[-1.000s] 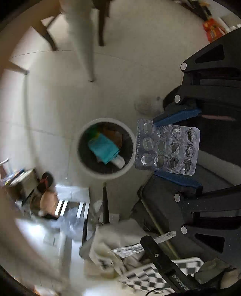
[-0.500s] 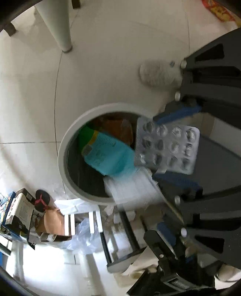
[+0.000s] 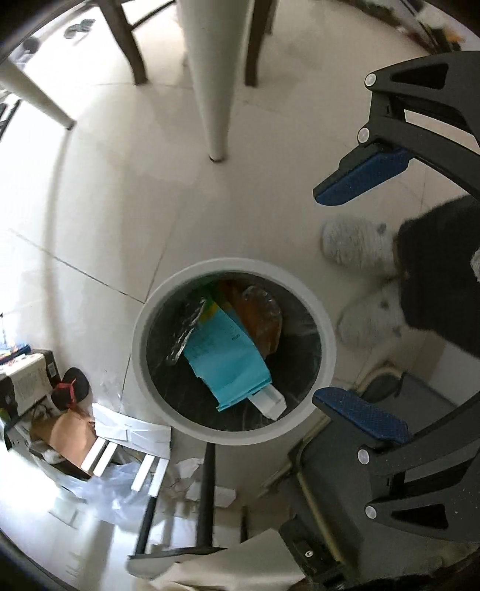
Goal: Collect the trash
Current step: 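Raise both tools from the bin back over the table, then grasp the blue plastic wrapper with the left tool while the right tool grasps the white-green medicine box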
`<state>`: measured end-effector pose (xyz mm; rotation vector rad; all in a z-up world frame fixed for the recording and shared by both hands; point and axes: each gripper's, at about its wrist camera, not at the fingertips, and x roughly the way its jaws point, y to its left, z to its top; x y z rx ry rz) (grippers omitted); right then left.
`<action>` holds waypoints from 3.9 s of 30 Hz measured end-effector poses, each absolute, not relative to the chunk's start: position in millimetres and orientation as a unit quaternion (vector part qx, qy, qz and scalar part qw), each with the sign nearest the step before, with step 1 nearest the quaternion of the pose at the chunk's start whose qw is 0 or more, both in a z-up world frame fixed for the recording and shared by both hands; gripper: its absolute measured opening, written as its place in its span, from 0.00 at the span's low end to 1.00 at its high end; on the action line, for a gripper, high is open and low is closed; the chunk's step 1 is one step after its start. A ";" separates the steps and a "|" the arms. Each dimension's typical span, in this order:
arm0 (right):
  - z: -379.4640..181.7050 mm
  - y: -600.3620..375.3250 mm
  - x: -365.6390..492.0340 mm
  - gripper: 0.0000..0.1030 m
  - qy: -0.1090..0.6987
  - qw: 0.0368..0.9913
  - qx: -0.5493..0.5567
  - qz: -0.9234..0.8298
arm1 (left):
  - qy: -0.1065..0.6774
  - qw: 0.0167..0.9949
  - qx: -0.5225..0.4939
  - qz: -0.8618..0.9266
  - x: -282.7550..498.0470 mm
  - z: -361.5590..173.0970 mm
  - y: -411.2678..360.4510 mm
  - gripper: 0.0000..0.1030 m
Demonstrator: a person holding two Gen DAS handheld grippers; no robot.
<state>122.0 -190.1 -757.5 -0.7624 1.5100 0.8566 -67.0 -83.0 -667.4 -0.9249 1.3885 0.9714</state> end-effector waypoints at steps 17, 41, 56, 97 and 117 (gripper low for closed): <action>-605.7 -221.0 112.7 0.97 0.624 0.587 -0.351 0.379 | 0.606 0.586 -0.385 0.376 -76.1 -538.9 -128.9 0.95; -313.7 -186.1 138.6 0.97 0.600 0.639 -0.291 0.383 | 0.519 0.626 -0.347 0.468 -73.2 -287.6 -80.8 0.95; -279.1 4.4 388.4 0.97 0.572 0.664 -0.319 0.360 | 0.546 0.606 -0.403 0.415 113.8 -329.5 73.7 0.98; -357.7 167.8 689.6 0.80 0.652 0.665 -0.242 0.270 | 0.560 0.598 -0.437 0.371 369.1 -359.7 271.6 0.89; -326.6 100.1 588.8 0.77 0.621 0.676 -0.218 0.332 | 0.514 0.676 -0.322 0.418 260.6 -276.2 183.0 0.14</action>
